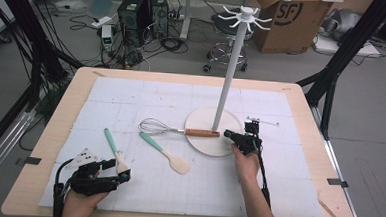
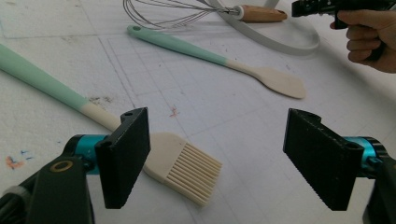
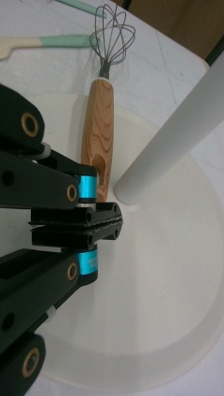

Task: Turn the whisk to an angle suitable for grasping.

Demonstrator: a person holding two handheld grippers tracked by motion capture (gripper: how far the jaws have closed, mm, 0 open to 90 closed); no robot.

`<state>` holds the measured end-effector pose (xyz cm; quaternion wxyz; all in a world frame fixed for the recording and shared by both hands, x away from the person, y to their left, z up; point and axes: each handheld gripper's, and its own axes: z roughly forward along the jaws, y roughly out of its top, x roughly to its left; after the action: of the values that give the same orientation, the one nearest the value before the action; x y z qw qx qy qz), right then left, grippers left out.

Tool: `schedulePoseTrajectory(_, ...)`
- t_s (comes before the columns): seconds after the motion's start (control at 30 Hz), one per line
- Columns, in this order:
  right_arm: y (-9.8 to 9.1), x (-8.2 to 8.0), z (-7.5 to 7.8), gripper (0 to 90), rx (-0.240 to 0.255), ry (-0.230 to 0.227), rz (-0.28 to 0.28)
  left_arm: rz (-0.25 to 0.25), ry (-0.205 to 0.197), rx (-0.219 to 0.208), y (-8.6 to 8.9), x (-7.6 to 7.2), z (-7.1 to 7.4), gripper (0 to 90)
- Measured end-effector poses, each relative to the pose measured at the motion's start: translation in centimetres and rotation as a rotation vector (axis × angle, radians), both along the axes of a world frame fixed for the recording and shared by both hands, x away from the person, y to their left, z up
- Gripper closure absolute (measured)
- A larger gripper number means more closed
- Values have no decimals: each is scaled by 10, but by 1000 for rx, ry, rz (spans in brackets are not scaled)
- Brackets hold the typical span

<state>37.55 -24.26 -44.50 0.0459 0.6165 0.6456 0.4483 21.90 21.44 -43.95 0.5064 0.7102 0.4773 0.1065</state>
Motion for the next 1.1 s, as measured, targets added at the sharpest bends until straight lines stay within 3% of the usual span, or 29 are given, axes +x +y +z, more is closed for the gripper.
schedulePoseTrajectory(0.17,5,4,-6,893,3,18,13,4,1,3,0,-1,0,236)
schedulePoseTrajectory(1.1,25,8,-8,893,7,-1,42,4,3,4,0,-2,-1,236)
